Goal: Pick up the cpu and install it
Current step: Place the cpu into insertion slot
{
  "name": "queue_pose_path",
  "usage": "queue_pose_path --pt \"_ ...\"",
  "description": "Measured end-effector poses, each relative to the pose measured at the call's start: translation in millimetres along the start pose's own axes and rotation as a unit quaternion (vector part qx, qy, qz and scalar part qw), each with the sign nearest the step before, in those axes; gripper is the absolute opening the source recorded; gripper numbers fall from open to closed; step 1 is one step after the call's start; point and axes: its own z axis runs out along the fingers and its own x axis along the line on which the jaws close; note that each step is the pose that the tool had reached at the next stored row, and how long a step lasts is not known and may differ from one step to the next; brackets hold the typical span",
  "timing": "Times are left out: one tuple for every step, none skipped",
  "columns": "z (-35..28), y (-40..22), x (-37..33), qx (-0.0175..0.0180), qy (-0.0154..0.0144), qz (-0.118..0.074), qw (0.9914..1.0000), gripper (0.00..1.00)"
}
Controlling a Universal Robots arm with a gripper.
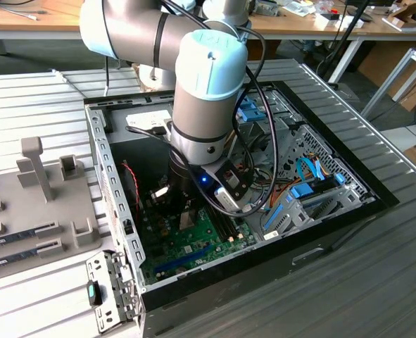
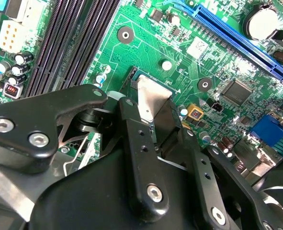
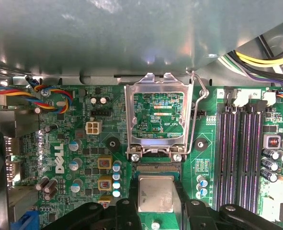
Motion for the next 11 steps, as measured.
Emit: queue_pose_path --pt "0.0 0.0 0.0 0.0000 0.0000 0.000 1.00000 0.39" --pt "0.0 0.0 0.0 -0.0001 -0.0001 0.000 1.00000 0.39" --pt "-0.1 -0.1 0.0 -0.0003 -0.0001 0.000 1.00000 0.39" --pt "-0.1 0.0 0.0 -0.0006 -0.0001 0.000 1.00000 0.39" --pt "-0.2 -0.1 0.0 -0.0013 0.0000 0.000 1.00000 0.39" --pt "-0.4 -0.1 0.0 -0.0026 0.0000 0.000 1.00000 0.39" --pt "-0.6 -0.1 0.0 -0.0035 0.0000 0.000 0.99999 0.39" --pt "-0.9 -0.1 0.0 -0.0050 -0.0001 0.000 0.99999 0.39" --pt "-1.3 -0.1 0.0 -0.0068 -0.0001 0.000 0.99998 0.39" --pt "-1.4 -0.1 0.0 -0.0084 0.0000 0.000 0.99996 0.39" --pt "-0.8 -1.5 0.1 -0.0083 0.0000 0.000 0.99997 0.39"
